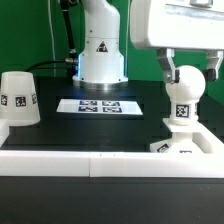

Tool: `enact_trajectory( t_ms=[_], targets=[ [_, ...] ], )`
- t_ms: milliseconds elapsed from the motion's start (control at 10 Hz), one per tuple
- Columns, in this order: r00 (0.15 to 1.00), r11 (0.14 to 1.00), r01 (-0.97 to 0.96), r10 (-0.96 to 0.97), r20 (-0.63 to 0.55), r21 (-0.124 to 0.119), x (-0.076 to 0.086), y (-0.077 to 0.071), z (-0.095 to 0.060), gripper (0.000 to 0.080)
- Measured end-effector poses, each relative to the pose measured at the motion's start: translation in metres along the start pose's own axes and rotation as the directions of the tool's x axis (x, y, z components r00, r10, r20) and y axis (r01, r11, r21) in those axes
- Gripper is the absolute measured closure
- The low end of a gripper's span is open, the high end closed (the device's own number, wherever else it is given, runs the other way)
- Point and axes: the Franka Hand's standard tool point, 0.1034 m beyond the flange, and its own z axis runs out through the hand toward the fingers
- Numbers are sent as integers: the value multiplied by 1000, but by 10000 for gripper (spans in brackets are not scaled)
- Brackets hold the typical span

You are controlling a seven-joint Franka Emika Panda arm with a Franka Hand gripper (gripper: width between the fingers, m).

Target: Assemble lamp

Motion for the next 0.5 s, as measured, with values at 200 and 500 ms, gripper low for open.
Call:
enact_trajectory(
  t_ms=[200,500],
  targets=[
    [994,994,105,-105,5,-7,0,0,0,101],
    [957,957,289,-289,21,-9,4,-24,0,101]
  ],
)
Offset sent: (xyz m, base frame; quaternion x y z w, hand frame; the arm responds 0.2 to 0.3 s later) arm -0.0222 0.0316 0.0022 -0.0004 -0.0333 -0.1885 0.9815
